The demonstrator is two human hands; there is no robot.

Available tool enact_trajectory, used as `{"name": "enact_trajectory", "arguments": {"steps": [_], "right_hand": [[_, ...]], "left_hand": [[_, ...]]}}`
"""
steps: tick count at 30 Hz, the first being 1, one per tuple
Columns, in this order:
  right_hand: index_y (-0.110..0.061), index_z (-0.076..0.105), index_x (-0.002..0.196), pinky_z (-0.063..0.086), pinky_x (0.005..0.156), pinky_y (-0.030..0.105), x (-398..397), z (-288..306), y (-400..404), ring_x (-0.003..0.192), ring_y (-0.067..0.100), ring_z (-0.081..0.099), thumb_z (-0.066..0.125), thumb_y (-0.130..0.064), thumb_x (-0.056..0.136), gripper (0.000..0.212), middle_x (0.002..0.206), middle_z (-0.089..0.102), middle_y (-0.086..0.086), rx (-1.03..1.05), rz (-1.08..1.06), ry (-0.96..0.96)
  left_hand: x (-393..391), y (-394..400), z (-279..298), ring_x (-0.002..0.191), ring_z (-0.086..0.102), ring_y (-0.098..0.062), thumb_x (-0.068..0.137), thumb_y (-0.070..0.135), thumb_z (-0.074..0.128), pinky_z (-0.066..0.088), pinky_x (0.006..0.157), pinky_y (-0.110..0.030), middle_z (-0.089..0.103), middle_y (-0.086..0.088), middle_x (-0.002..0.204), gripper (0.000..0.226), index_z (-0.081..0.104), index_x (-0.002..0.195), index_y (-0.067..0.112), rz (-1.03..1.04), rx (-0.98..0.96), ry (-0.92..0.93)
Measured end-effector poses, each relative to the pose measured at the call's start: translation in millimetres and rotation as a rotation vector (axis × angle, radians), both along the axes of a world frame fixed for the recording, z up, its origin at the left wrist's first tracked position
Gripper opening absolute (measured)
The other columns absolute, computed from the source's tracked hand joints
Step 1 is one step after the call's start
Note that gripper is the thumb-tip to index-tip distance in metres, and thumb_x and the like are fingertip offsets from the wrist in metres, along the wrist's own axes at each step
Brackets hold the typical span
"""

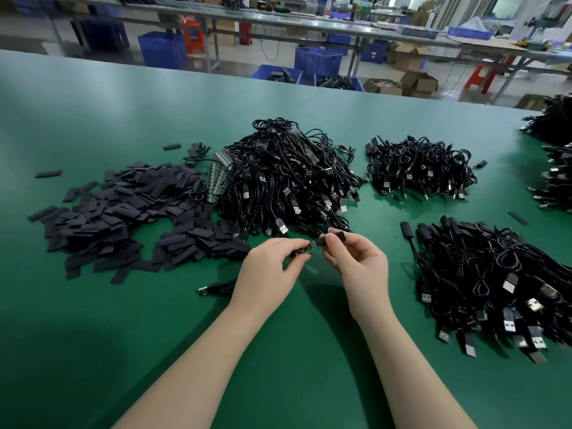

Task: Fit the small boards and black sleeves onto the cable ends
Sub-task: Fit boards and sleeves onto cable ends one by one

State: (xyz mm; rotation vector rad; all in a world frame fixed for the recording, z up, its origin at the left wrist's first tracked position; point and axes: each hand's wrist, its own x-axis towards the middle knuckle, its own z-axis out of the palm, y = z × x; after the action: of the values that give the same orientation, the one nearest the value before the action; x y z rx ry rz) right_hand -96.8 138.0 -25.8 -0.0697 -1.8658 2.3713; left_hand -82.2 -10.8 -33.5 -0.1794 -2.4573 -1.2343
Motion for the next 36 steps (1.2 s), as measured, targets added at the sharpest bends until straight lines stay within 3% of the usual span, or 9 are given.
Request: {"name": "enact_trajectory", "arguments": {"steps": [8, 14, 27, 31, 33, 36], "right_hand": [[-0.03, 0.079, 0.084, 0.056, 0.082, 0.023, -1.2, -0.3, 3.9, 0.092, 0.017, 0.073, 0.075, -0.012, 0.086, 0.018, 0.091, 0.078, 0.002, 0.091, -0.062, 0.082], [-0.021, 0.078, 0.086, 0.057, 0.082, 0.024, -0.6, -1.2, 1.2, 0.09, 0.016, 0.073, 0.075, -0.007, 0.086, 0.014, 0.092, 0.078, 0.006, 0.068, -0.032, 0.061], [-0.022, 0.08, 0.084, 0.056, 0.077, 0.021, -3.4, 3.5, 11.2, 0.09, 0.017, 0.073, 0.07, -0.008, 0.089, 0.017, 0.091, 0.077, 0.009, 0.016, 0.119, -0.019], [-0.02, 0.079, 0.086, 0.058, 0.079, 0.025, -2.7, 4.5, 12.4, 0.088, 0.017, 0.073, 0.074, -0.02, 0.082, 0.006, 0.091, 0.077, 0.01, -0.033, 0.173, -0.051], [-0.021, 0.08, 0.085, 0.059, 0.082, 0.029, -2.5, 4.0, 12.3, 0.083, 0.018, 0.069, 0.076, -0.026, 0.076, 0.012, 0.092, 0.077, 0.01, -0.042, 0.187, -0.054], [-0.025, 0.08, 0.086, 0.059, 0.081, 0.028, -2.6, 1.7, 10.0, 0.087, 0.019, 0.07, 0.074, -0.016, 0.083, 0.011, 0.093, 0.076, 0.01, 0.008, 0.177, -0.045]], "left_hand": [[-0.4, 0.2, -0.1, 0.098, 0.06, 0.002, 0.088, 0.02, 0.071, 0.048, 0.083, -0.012, 0.069, 0.013, 0.102, 0.021, 0.075, 0.109, 0.022, 0.006, 0.06, 0.039], [-0.6, -0.9, 0.4, 0.095, 0.061, 0.002, 0.087, 0.02, 0.071, 0.051, 0.081, -0.016, 0.061, 0.025, 0.095, 0.023, 0.074, 0.109, 0.023, -0.033, 0.059, 0.03], [-1.3, -2.8, -1.0, 0.097, 0.06, 0.005, 0.087, 0.017, 0.073, 0.046, 0.081, -0.007, 0.065, 0.02, 0.096, 0.022, 0.075, 0.107, 0.023, -0.055, 0.088, 0.029], [-1.2, -3.2, -0.9, 0.096, 0.062, 0.004, 0.087, 0.017, 0.072, 0.048, 0.082, -0.011, 0.066, 0.02, 0.095, 0.022, 0.076, 0.107, 0.024, -0.061, 0.097, 0.021], [-1.3, -3.2, -1.0, 0.095, 0.062, 0.004, 0.087, 0.017, 0.072, 0.05, 0.082, -0.014, 0.067, 0.019, 0.097, 0.022, 0.075, 0.107, 0.024, -0.067, 0.108, 0.016], [-1.1, -3.4, -1.4, 0.095, 0.062, 0.004, 0.087, 0.017, 0.072, 0.051, 0.082, -0.016, 0.069, 0.016, 0.099, 0.023, 0.075, 0.109, 0.025, -0.083, 0.11, 0.012]]}}
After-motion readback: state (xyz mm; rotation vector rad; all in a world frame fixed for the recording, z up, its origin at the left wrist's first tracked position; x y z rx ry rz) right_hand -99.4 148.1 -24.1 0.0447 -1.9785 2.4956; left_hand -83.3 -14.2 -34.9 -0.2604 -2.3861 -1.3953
